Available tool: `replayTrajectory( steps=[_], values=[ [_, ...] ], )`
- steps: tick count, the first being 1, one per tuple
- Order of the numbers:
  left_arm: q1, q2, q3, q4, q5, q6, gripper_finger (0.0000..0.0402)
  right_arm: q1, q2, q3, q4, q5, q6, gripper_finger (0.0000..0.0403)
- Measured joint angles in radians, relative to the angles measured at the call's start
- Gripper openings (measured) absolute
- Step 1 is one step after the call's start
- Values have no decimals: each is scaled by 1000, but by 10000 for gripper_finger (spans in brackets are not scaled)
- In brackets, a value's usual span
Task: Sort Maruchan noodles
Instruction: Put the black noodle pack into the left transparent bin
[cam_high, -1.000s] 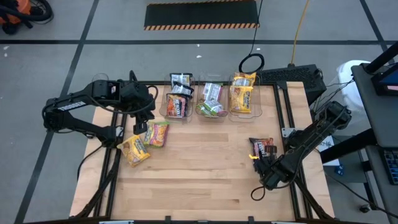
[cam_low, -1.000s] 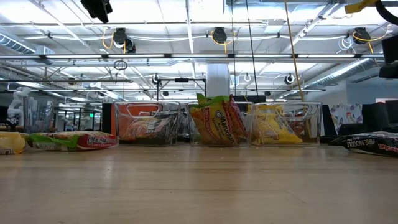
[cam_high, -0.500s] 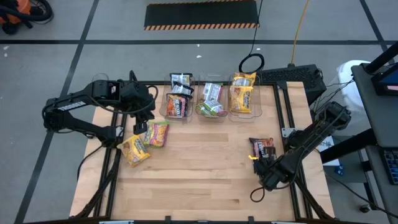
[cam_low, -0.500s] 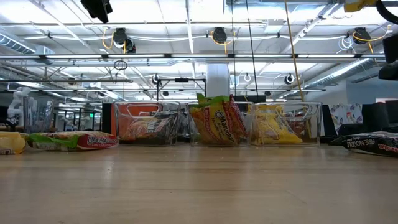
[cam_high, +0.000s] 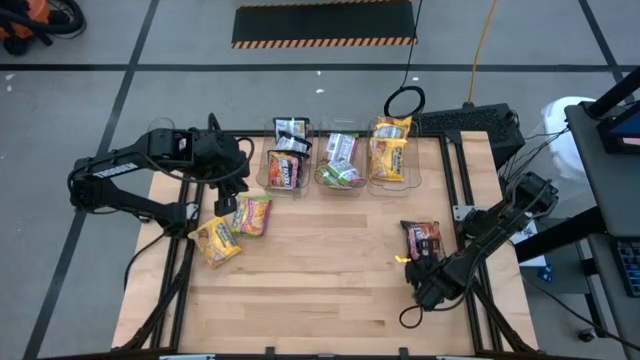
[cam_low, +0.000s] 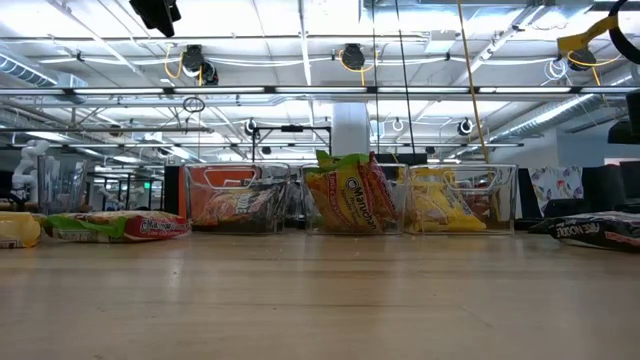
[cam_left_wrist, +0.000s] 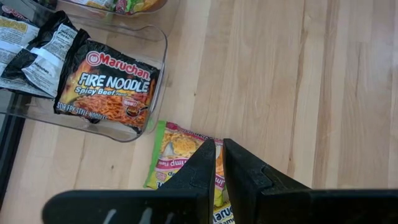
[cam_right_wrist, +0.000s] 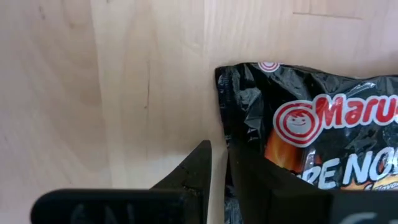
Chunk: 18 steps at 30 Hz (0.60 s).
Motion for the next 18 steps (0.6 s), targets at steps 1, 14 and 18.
replayTrajectory(
  steps=[1, 14, 18],
  values=[
    [0, 0, 0, 0, 0, 0, 37, 1, 0, 0, 0, 4, 5, 52],
    [0, 0, 0, 0, 0, 0, 37, 2, 0, 27, -126, 35, 0, 52],
    [0, 0, 0, 1, 0, 0, 37, 2, 0, 28, -123, 67, 27, 52]
  ],
)
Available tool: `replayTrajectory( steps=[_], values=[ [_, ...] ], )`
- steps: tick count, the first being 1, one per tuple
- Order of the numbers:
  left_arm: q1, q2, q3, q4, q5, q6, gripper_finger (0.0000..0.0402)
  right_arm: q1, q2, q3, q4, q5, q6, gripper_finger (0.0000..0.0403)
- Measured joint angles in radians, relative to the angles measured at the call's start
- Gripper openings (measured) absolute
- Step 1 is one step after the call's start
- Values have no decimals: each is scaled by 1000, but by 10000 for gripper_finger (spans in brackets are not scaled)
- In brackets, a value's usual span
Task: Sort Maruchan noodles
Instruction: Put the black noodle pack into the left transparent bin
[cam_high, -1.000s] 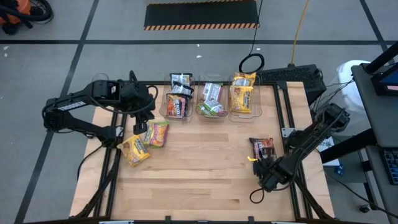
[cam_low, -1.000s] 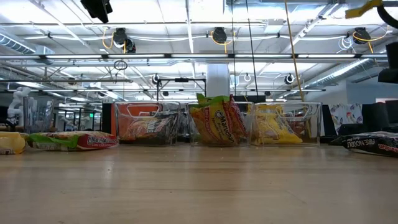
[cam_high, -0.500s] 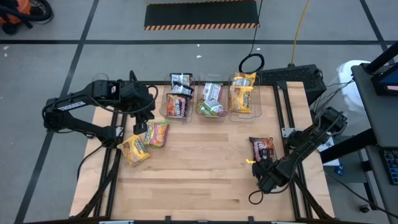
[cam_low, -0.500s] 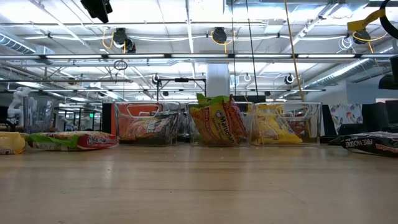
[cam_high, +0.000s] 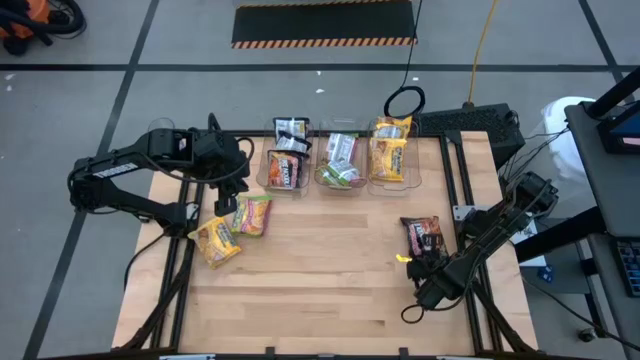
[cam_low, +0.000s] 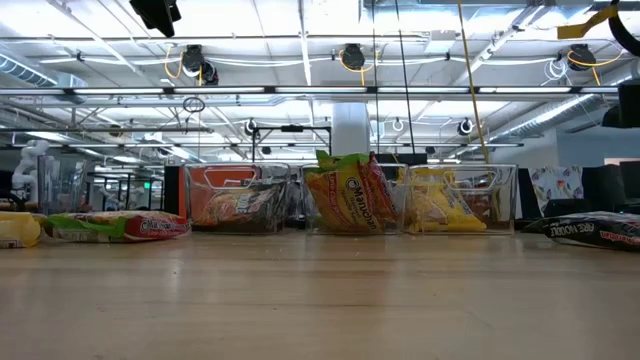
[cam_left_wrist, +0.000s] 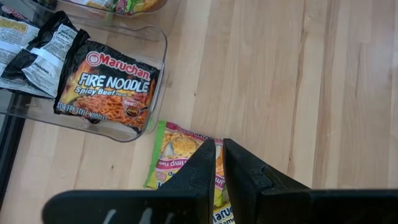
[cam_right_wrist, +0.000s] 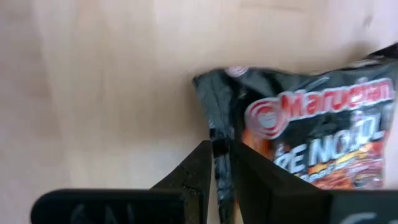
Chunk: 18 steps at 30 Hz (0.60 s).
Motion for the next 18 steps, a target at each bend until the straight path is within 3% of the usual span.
replayTrajectory(
  steps=[6, 18],
  values=[
    [0, 0, 0, 0, 0, 0, 37, 0, 0, -12, -3, 68, 45, 52],
    [0, 0, 0, 0, 0, -8, 37, 0, 0, -99, 28, 69, 61, 52]
  ],
)
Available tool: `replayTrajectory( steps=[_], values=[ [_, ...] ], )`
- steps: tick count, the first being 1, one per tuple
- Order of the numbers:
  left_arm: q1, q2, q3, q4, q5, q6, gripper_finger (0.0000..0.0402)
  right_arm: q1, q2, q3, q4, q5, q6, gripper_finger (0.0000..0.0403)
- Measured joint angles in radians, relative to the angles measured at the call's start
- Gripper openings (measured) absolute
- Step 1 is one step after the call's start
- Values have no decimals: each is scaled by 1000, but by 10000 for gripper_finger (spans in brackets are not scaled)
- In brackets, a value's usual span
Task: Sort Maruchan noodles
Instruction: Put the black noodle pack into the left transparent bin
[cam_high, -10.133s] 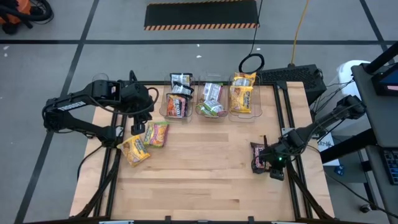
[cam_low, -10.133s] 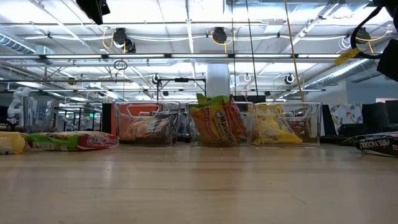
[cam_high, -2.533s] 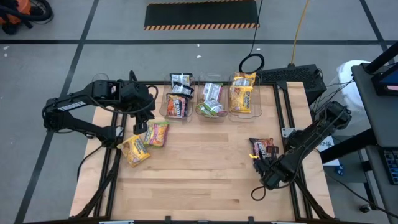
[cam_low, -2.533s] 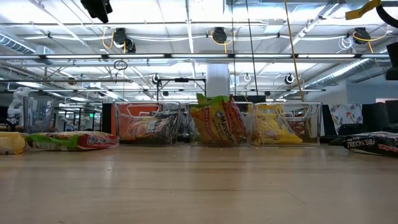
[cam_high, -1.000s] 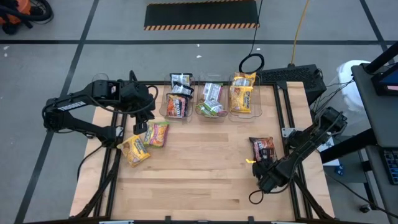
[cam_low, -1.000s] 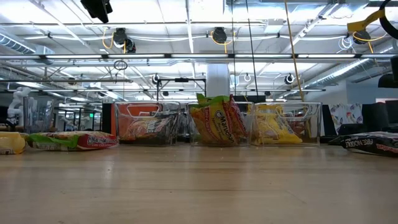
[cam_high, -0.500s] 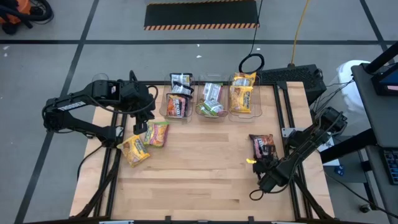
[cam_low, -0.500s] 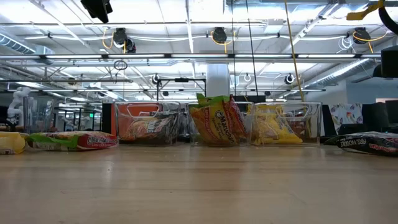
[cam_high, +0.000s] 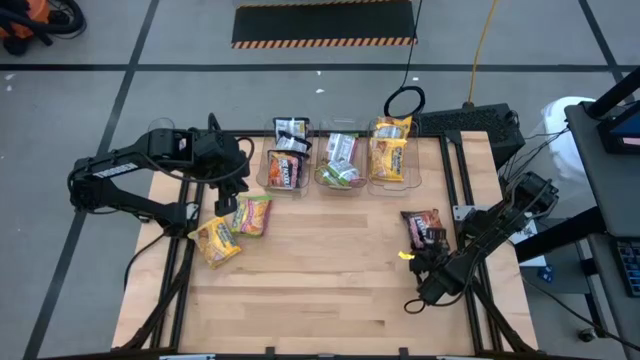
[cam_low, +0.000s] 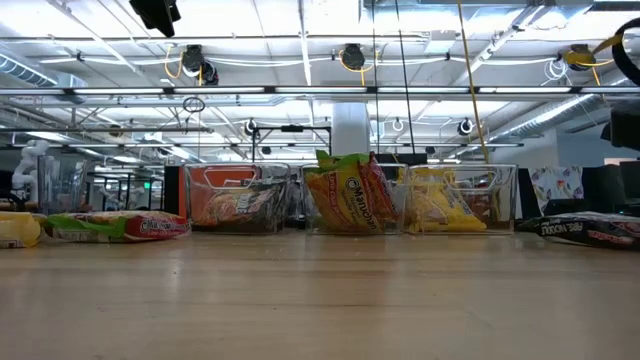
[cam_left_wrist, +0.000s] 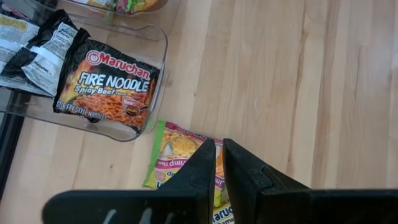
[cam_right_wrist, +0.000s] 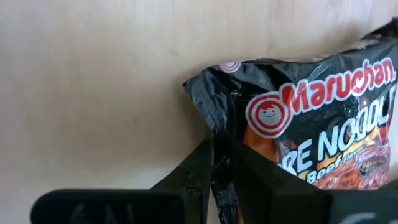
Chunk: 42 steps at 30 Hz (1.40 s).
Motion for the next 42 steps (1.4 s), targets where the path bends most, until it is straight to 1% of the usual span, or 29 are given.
replayTrajectory(
  steps=[4, 6, 11, 15, 20, 26, 34, 37, 42],
  values=[
    [0, 0, 0, 0, 0, -13, 37, 0, -2, -22, 4, 8, 16, 52],
    [0, 0, 0, 0, 0, -13, 37, 0, -2, -33, 4, 25, 67, 51],
    [0, 0, 0, 0, 0, -13, 37, 0, -3, -64, 23, 23, 181, 36],
    [0, 0, 0, 0, 0, -15, 37, -1, -2, -76, 41, -14, 182, 6],
    [0, 0, 0, 0, 0, -15, 37, -15, -2, -73, 42, -40, 179, 1],
    [0, 0, 0, 0, 0, -13, 37, -63, -35, -12, -22, -97, 136, 0],
    [0, 0, 0, 0, 0, -7, 37, -109, -128, 81, -20, -87, 130, 0],
    [0, 0, 0, 0, 0, -6, 37, -123, -158, 122, -28, -78, 127, 0],
    [0, 0, 0, -1, 0, -5, 37, -144, -212, 204, -21, -2, 119, 0]
  ],
)
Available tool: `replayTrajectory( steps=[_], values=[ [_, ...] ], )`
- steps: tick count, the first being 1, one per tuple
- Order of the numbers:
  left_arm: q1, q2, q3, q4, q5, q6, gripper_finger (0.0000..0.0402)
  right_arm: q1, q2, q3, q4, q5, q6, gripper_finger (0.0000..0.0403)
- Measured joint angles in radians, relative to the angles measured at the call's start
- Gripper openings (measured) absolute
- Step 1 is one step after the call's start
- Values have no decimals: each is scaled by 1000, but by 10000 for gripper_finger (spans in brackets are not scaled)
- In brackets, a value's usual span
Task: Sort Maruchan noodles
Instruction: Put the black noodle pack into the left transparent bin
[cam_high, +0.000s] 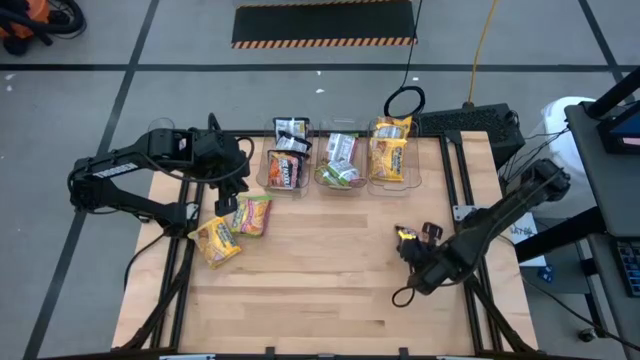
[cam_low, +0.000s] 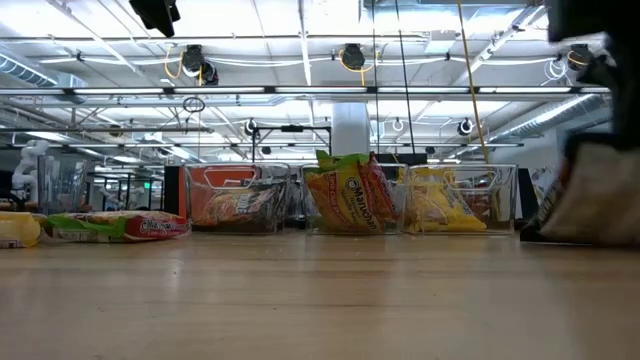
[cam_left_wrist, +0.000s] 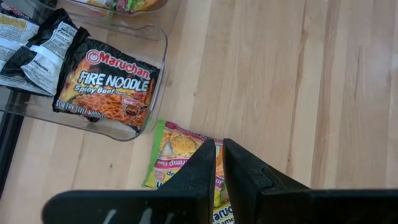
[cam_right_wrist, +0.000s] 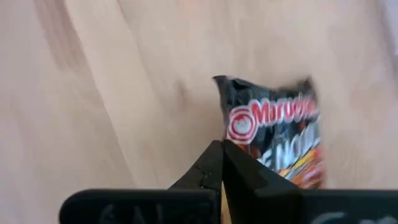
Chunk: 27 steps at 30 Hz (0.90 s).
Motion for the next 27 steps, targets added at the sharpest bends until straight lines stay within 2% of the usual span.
replayTrajectory(
  steps=[7, 16, 27],
  values=[
    [0, 0, 0, -3, 0, 0, 37, -52, -22, 104, 5, 133, -103, 0],
    [0, 0, 0, -4, 0, 0, 37, -155, -22, 119, 114, 166, -284, 0],
    [0, 0, 0, -4, 0, -1, 37, -293, -22, 120, 381, 192, -560, 0]
  ],
)
